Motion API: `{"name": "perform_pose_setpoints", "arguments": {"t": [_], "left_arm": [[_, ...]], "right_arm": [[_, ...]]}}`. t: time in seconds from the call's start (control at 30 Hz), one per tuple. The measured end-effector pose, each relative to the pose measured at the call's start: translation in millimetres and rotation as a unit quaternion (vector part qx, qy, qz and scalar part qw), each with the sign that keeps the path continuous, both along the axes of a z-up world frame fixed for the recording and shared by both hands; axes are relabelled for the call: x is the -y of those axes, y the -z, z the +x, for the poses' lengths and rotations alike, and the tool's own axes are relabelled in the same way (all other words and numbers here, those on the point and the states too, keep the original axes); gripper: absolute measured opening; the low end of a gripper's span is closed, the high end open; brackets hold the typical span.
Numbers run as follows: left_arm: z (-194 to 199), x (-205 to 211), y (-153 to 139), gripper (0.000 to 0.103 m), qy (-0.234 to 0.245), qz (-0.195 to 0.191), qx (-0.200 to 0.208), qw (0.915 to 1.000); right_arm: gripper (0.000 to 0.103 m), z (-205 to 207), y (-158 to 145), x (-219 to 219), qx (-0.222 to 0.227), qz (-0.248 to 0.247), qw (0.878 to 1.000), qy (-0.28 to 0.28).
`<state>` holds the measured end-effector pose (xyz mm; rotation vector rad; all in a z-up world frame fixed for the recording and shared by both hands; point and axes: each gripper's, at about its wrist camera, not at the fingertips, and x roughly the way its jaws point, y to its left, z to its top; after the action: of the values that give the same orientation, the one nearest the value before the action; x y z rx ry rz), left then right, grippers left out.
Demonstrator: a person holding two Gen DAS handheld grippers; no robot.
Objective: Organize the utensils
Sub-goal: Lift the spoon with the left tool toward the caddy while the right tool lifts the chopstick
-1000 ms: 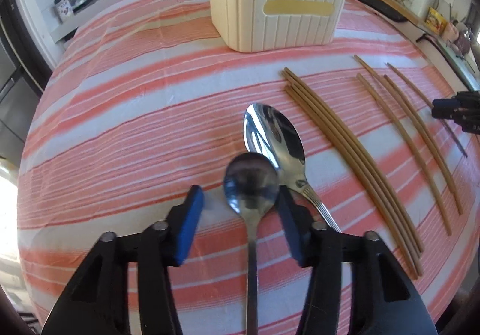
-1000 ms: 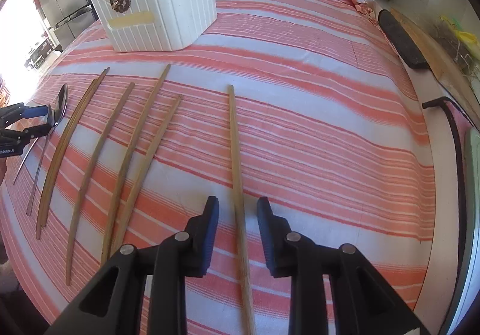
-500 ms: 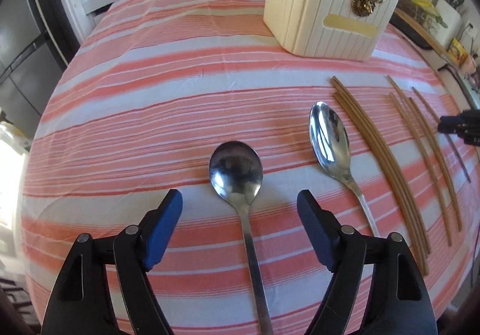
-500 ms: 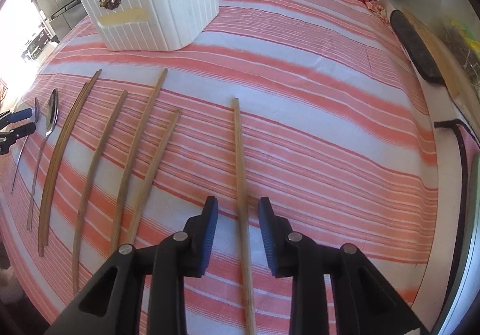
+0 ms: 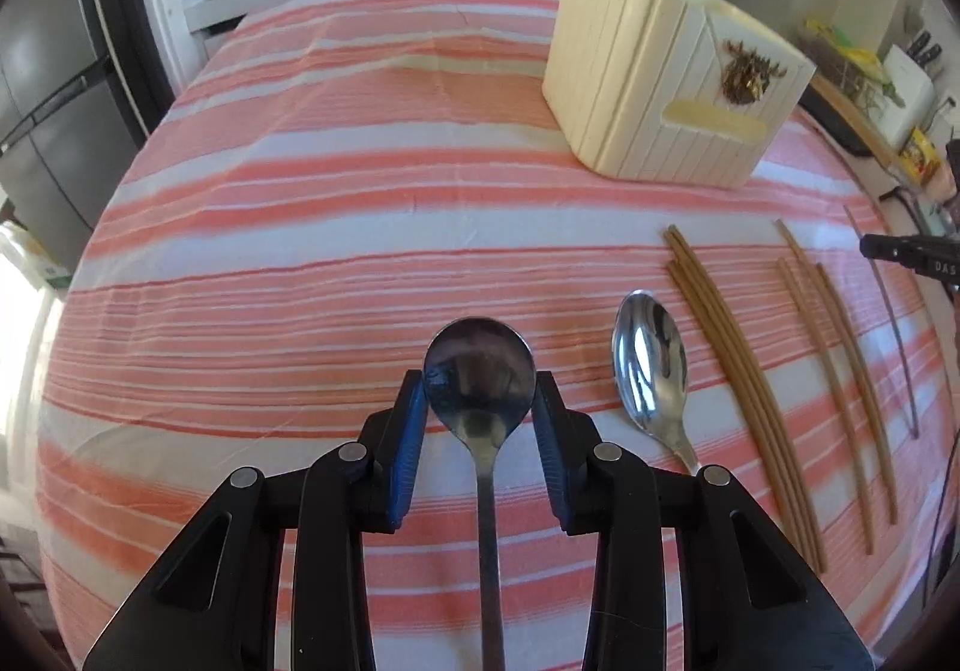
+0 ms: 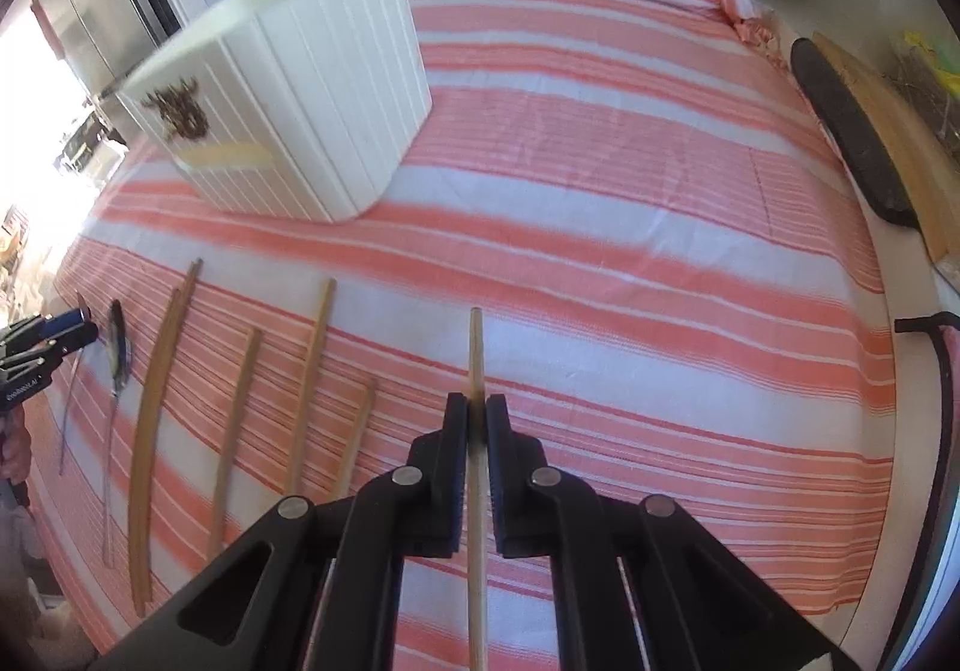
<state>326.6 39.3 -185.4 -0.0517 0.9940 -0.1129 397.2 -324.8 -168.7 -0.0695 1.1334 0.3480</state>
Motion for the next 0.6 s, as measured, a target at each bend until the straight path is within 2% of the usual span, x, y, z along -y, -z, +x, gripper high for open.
{"name": "perform_pose_setpoints", "arguments": {"t": [0.13, 0.2, 0.4, 0.6], "left_arm": [[-21.7, -9.6, -40.3, 0.035, 0.011, -0.021, 0.050, 0.9985], [-32.8, -10.9, -58.7, 0.035, 0.017, -0.027, 0.073, 0.9968], [-50.1, -11.4, -93.1, 0.035, 0.030, -0.059, 0.108, 0.9920], [-42.1, -14.1, -120.0, 0.035, 0.037, -0.077, 0.124, 0.9886]], "right_arm": [[0.007, -33.7, -53.5, 9.4, 0.074, 0.060, 0.995, 0.009], [0.007, -54.8, -79.7, 9.9, 0.107, 0.073, 0.992, 0.007], [0.007, -104.7, -133.1, -0.6, 0.195, 0.070, 0.978, -0.010], [0.007, -106.6, -167.1, -12.9, 0.245, 0.077, 0.966, -0.010]]}}
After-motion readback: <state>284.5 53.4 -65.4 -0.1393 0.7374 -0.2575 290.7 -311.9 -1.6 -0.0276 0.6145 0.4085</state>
